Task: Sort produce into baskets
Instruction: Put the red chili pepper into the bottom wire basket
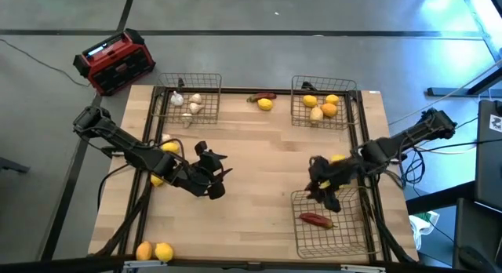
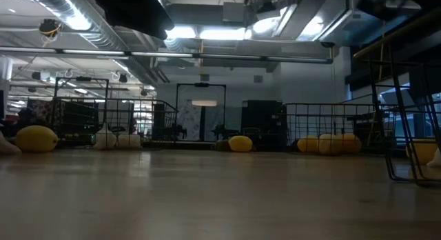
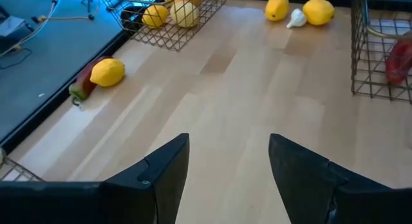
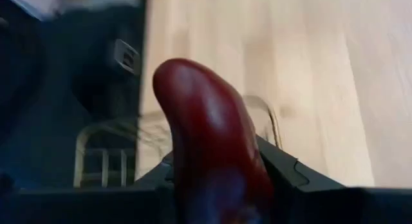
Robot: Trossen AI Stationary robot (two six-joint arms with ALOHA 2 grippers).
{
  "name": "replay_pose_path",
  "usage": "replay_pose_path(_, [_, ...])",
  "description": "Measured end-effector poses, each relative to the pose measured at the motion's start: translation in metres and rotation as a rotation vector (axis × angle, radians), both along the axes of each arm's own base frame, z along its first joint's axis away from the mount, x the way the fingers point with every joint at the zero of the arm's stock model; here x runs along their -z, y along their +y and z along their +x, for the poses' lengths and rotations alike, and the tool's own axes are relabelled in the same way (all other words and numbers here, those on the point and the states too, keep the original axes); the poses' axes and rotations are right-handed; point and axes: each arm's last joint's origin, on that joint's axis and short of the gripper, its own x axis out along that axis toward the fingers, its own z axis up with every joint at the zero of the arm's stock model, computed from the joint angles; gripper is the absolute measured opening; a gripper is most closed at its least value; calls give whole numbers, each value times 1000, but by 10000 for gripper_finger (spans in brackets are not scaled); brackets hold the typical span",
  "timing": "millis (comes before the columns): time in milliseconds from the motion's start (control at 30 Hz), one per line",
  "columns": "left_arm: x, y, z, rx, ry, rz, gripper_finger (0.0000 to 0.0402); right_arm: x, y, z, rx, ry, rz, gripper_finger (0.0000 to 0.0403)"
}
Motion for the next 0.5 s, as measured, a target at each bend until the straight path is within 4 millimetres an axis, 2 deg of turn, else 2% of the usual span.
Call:
replay_pose_path(100, [0, 0, 0, -1, 0, 2, 210, 11, 11, -7, 46, 72, -11, 109])
replay_pose_path(167, [0, 0, 0, -6, -2, 8, 210, 25, 18, -13, 66, 97, -24, 109])
replay_pose_path(367, [0, 1, 0, -23, -2, 29, 210, 63, 30, -28, 139, 221, 65, 109])
replay_pose_path(500, [0, 1, 0, -20, 1, 35, 210, 81, 38, -37, 133, 232, 98, 109])
